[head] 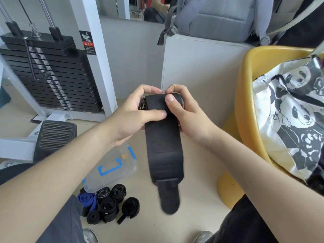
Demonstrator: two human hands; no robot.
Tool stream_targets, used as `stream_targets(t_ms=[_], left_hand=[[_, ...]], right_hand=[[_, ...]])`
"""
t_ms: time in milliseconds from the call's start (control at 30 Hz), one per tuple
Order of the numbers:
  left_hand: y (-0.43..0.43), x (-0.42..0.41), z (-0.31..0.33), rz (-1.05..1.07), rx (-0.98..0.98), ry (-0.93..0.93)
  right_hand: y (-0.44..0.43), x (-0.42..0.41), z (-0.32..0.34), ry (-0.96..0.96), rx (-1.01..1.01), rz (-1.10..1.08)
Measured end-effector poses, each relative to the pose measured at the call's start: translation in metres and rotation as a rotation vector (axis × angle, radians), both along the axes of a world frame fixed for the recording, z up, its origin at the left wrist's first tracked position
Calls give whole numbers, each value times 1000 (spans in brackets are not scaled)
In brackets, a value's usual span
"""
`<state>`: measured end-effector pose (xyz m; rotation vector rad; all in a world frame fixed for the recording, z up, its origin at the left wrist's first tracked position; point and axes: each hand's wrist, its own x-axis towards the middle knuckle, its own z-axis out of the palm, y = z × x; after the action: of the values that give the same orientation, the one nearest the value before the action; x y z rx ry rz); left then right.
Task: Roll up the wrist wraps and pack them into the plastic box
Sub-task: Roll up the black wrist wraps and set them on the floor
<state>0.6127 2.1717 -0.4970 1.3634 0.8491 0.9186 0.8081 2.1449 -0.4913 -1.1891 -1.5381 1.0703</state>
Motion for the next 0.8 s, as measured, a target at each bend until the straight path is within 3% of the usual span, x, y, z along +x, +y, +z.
stream_targets(t_ms=[100,300,467,633,800], left_hand=[[0,-1,-1,-37,-16,8],[3,3,-5,70,-14,40],[5,0,2,61,-125,30],[-1,3,4,60,42,236],[-3,-2,4,-168,155,285]], right_hand=[[0,1,1,-97,138,-5],[-1,2,-4,-90,-128,-32],[1,0,-7,-192,-87,-171],[-3,1,1,-296,-27,-210],[-6,3,6,-302,-35,-101]])
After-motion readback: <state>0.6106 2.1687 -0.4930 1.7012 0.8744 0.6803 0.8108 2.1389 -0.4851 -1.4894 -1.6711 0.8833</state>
